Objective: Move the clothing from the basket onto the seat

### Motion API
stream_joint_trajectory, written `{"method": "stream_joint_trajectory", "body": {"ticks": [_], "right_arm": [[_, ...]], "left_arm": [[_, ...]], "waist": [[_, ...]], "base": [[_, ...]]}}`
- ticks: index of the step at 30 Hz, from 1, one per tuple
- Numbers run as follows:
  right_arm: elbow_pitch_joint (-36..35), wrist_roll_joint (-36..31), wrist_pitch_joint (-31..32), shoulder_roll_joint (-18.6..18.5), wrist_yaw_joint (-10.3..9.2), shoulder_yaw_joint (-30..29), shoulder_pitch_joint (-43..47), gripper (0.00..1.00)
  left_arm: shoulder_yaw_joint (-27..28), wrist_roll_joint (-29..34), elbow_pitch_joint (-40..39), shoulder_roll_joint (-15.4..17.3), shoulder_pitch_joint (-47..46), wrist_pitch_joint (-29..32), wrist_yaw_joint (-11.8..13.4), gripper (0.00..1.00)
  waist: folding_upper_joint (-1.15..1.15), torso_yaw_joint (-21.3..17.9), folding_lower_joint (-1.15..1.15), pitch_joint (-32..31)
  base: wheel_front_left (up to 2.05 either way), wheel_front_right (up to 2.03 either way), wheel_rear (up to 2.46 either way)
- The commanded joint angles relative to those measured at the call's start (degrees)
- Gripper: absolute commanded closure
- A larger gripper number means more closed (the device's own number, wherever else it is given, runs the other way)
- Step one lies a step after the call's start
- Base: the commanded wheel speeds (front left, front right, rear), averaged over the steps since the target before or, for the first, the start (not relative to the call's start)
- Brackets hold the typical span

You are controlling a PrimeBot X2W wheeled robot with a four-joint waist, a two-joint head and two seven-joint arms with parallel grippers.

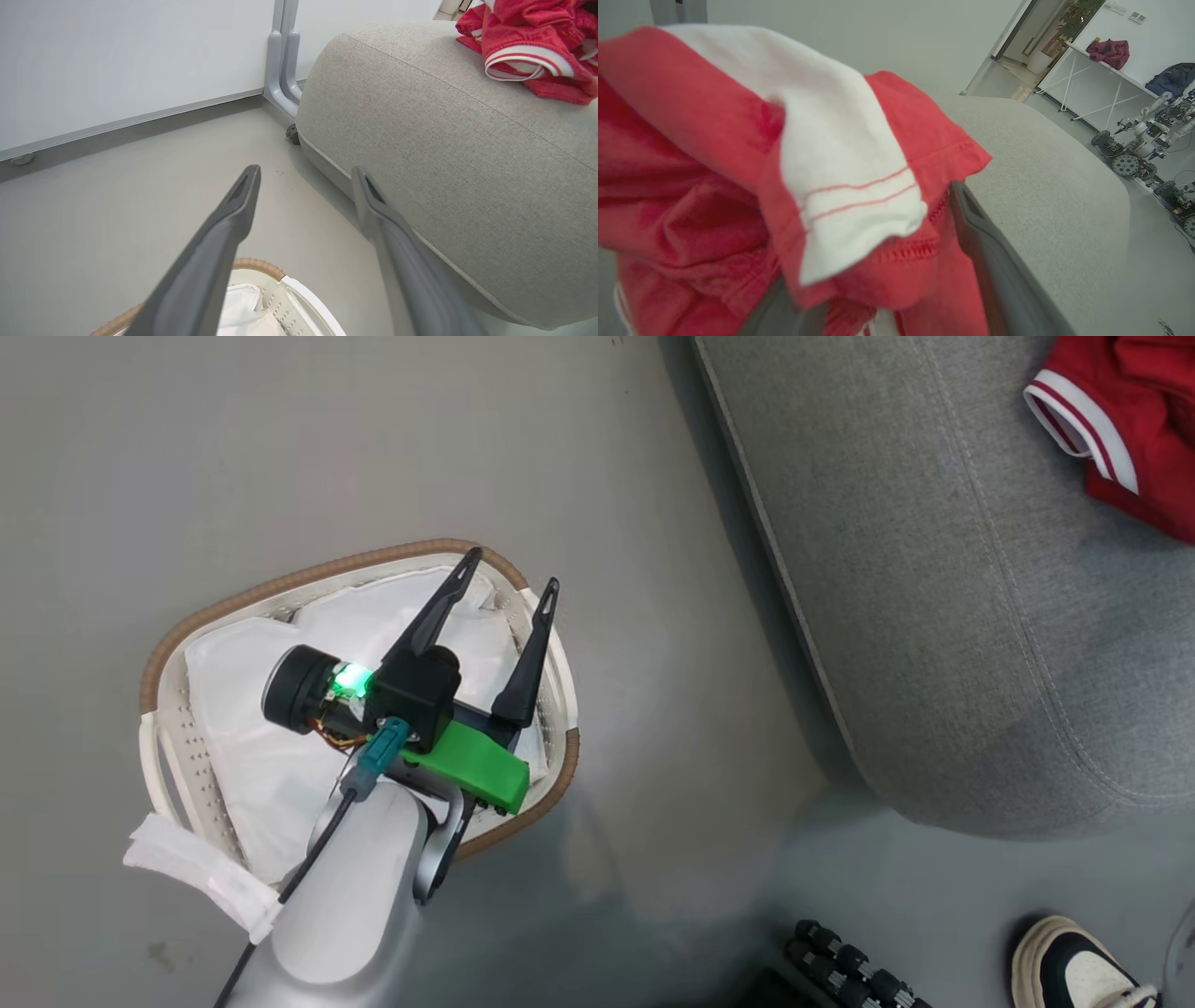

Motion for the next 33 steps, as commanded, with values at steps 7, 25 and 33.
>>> {"method": "stream_joint_trajectory", "body": {"ticks": [7,25,33], "right_arm": [[-6.2,3.3,0.0,2.0,-0.07,0.8,10.7,0.0],[-19.6,12.7,0.0,8.6,-0.07,18.9,26.6,0.0],[-21.2,15.0,0.0,10.1,-0.07,26.4,29.2,0.0]], "left_arm": [[3.0,-1.2,0.2,-0.6,3.1,0.0,0.3,0.0],[10.7,-2.6,-3.5,-1.2,11.4,0.0,3.1,0.0],[12.6,-2.7,-3.1,-1.2,14.6,0.0,6.1,0.0]], "waist": [[-0.01,1.5,-0.01,-5.4],[-0.01,11.1,-0.01,-17.7],[-0.01,16.3,-0.01,-21.3]], "base": [[0.0,0.0,0.0],[0.0,0.0,0.0],[0.0,0.0,0.0]]}}
